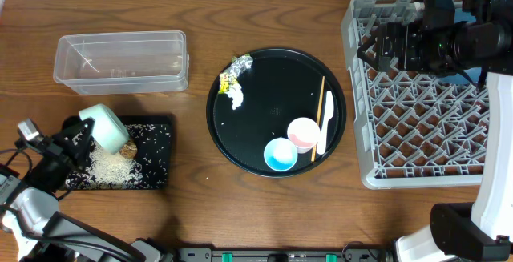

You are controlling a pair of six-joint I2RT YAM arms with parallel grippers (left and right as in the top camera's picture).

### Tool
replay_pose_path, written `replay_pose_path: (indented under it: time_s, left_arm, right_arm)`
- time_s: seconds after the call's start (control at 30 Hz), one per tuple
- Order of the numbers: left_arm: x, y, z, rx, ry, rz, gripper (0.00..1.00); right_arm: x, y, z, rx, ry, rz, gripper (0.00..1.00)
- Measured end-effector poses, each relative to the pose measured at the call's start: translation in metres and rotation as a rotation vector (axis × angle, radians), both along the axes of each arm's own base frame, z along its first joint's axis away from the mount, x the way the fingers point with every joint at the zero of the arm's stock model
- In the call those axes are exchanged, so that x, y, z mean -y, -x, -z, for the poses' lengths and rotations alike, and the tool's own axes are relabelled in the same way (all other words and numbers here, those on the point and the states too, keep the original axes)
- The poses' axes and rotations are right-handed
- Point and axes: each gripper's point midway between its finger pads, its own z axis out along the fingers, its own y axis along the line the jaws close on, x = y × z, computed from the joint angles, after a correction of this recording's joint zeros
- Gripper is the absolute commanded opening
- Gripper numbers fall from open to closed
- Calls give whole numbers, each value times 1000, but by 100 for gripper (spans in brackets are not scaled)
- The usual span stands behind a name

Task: Sort waste into correct bins and load items into the dishwasher rack
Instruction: 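Hold the bowl inverted over the tray with the left gripper, shaking out rice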

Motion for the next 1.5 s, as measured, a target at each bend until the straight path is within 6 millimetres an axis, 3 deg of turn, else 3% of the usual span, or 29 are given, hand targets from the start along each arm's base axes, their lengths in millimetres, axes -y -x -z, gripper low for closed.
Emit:
replay_pose_path:
  time_s: [0.37, 0.73, 1.5]
  left_arm:
    - [3, 2, 3, -46, 75, -5, 6]
    - [0, 2, 13, -67, 9, -27, 6]
    - [7, 3, 13, -58, 25, -7, 7]
  right_arm:
    - [0, 0, 0, 0, 0, 0, 99]
    - [0, 0, 0, 0, 1, 1, 99]
    - [0, 0, 0, 0, 2, 1, 99]
